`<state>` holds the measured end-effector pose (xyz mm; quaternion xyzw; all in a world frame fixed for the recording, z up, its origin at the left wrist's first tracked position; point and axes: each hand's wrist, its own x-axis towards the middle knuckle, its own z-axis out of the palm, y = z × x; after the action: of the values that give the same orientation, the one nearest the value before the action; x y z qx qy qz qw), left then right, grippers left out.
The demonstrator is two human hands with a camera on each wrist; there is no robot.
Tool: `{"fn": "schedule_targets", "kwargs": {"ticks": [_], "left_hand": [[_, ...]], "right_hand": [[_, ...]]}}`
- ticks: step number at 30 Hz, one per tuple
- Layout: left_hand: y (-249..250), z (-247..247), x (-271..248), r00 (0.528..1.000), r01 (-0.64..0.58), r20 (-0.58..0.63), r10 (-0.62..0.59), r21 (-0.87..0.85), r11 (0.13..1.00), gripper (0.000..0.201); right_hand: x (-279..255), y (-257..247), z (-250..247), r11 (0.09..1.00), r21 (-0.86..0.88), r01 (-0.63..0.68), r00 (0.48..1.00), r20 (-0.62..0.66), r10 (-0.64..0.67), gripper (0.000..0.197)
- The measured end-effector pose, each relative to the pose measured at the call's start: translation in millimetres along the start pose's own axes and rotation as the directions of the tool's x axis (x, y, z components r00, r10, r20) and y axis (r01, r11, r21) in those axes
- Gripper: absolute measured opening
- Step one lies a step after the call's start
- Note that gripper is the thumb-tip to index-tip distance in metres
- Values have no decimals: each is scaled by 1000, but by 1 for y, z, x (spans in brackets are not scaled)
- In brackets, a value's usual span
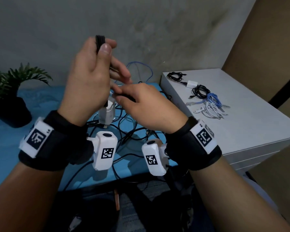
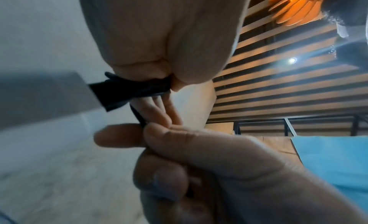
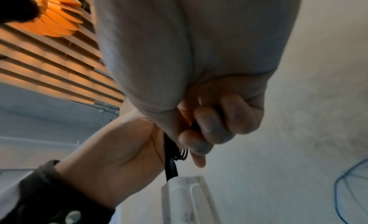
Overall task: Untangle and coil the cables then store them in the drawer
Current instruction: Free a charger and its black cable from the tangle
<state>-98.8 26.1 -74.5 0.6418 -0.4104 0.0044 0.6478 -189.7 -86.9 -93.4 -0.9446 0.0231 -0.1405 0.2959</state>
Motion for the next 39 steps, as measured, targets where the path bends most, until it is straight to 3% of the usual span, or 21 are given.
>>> {"fn": "schedule_targets", "kwargs": {"ticks": [4,7,11,14,15,19,21,24,26,31,36,39], "left_hand": [[-4,-2,1,997,10,-79,-14,-43,999,23],[-5,-2,3,993,59,-85,-76,-195,979,26],[3,-4,3,959,281,162,-234,-429,859,31],[6,-9,3,886,442,348,-305,-439,782,35],[6,-10,3,861,482,395,-320,-433,762,36],[7,-13,3,804,555,485,-344,-405,727,37],[7,-12,3,809,552,464,-361,-387,739,37],[4,-6,2,861,474,366,-354,-322,820,36],[2,1,0,897,408,299,-325,-281,869,37],[-7,18,-5,923,341,259,-284,-208,917,36],[-15,23,-5,953,227,219,-208,-65,972,39],[-20,16,-2,932,262,255,-256,12,965,41]], "right_hand": [[-1,-4,2,1000,13,-13,1000,23,13,32],[1,-6,4,985,136,-102,994,-18,106,45],[6,-5,5,938,295,-183,945,-211,251,49],[11,1,7,884,460,-83,935,-271,229,71],[11,0,6,843,537,-38,933,-283,223,68],[10,-4,0,568,818,93,959,-226,169,27],[9,-4,-2,429,900,69,968,-165,190,29],[9,-4,-5,278,961,14,973,-77,217,25],[8,-3,-7,289,957,-12,969,-60,240,26],[9,5,-16,486,866,-121,950,-41,311,33],[7,11,-18,493,868,-67,943,-106,314,35],[8,17,-20,519,854,-38,930,-160,331,35]]}}
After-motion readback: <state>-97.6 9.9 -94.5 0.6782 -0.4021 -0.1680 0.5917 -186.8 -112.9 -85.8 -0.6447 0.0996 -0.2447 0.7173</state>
